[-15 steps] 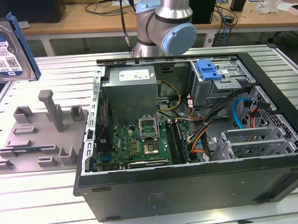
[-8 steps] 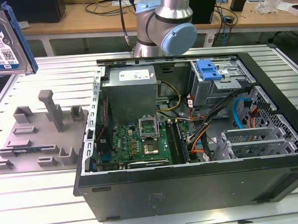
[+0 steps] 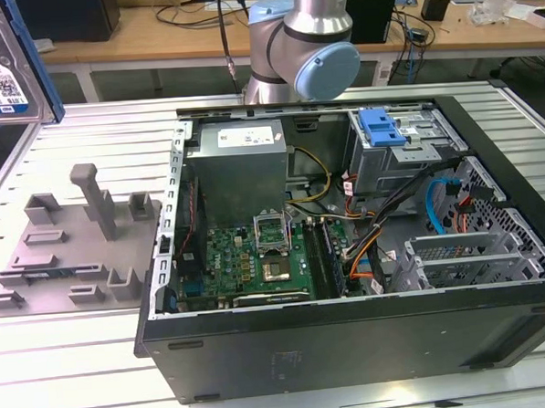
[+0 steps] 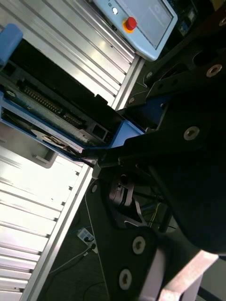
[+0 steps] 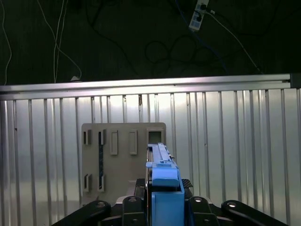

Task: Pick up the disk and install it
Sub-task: 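Pick up the disk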

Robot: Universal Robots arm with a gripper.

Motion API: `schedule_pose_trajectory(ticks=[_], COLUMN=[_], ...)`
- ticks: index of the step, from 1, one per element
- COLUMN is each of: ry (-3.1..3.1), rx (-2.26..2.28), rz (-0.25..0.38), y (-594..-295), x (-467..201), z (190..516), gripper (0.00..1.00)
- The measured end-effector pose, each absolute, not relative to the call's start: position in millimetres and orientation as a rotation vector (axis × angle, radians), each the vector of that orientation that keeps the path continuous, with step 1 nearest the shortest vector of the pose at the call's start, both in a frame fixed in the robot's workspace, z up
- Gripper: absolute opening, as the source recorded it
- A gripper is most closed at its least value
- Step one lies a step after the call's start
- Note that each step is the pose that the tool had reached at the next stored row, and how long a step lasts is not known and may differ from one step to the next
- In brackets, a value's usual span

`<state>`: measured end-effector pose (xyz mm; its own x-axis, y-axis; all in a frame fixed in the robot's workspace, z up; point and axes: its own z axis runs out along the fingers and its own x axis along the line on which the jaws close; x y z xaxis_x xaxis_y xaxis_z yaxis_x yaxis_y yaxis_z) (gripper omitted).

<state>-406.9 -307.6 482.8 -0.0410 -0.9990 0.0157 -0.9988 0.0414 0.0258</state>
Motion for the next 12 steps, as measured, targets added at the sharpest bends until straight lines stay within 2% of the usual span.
schedule_pose_trajectory(ticks=[12], ry=[-2.246], rx=[2.155], rz=[-0.012], y=[-308.4], x=[-404.5], z=[483.1], gripper=[0.37])
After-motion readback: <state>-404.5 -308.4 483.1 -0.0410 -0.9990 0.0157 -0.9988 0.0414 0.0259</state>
